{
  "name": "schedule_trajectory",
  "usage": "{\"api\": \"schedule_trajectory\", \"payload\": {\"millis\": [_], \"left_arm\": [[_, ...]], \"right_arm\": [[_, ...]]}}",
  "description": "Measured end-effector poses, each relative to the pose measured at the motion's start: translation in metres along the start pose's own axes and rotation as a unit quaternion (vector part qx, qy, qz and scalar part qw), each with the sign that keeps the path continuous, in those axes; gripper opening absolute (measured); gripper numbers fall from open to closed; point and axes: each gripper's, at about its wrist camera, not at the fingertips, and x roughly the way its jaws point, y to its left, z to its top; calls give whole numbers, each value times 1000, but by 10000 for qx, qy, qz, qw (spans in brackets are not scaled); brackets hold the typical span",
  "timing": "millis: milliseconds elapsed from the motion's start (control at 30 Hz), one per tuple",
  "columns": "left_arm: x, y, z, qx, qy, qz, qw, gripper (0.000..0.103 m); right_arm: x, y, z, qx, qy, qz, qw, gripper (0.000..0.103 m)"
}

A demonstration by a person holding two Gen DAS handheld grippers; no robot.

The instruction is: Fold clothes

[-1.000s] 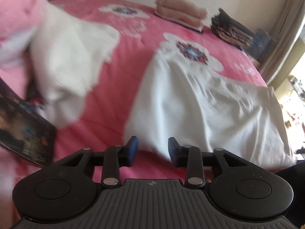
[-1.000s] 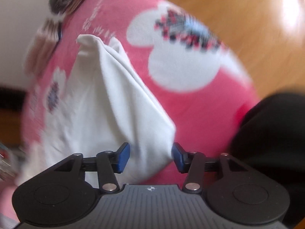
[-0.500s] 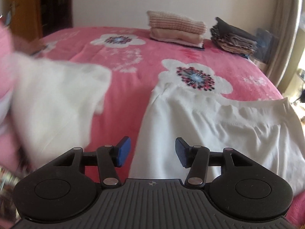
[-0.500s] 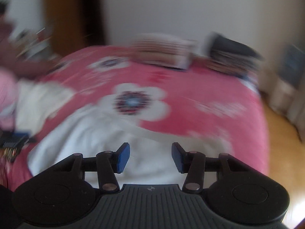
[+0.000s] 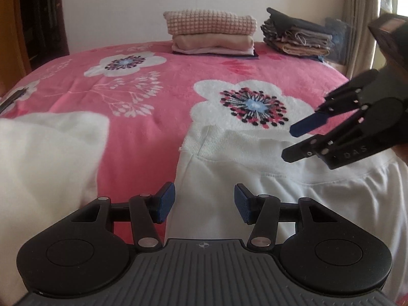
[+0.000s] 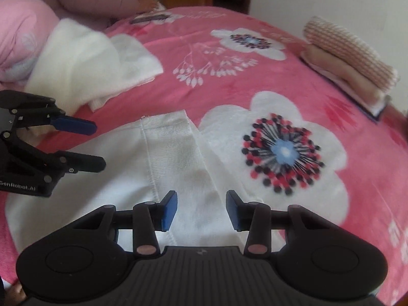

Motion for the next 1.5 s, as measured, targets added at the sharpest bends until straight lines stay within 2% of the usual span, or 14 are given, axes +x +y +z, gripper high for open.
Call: {"api": "schedule_trajectory", "payload": {"millis": [300,367,433,533,700,800,900,967,1033,1200,1333,1367,1433,1500], "left_arm": [[13,-3,-8,257,85,50,9996,51],[15,-2,-8,250,71,53,9996,51],[16,0,-7,196,61,42,9998,51],[18,2,-7,135,45,51,9999,51],[19,2,-6,84,-8,115,9999,51],[19,2,-7,28,-48,117,9999,42],[16,2,-8,8,-124,148,9998,30],[12,3,-8,-5,-202,199,9996,13],[9,4,-7,-33,-282,243,9993,7],[-2,16,-5,-405,-476,310,9976,6],[6,37,-5,-1140,-107,91,9934,6],[8,42,-4,-1275,-53,35,9918,10],[6,43,-1,-1251,-172,14,9920,12],[3,36,5,-934,-342,-38,9950,13]], "right_arm": [[31,-17,-4,92,411,296,9987,32],[31,-17,-5,103,398,298,9987,23],[30,-17,-4,128,378,308,9987,2],[21,-11,-1,-12,200,134,9997,1],[-5,0,11,-294,-371,-378,9982,1],[-6,3,17,-447,-456,-536,9965,1],[7,6,12,-663,-308,-696,9949,1],[14,7,8,-639,-256,-747,9948,1],[14,7,7,-537,-325,-758,9951,1],[5,10,7,-521,-549,-776,9941,1],[14,9,1,-556,-448,-712,9949,1],[16,10,0,-575,-434,-700,9949,1],[21,12,-1,-618,-426,-709,9947,1],[23,14,0,-623,-428,-720,9945,1]]}}
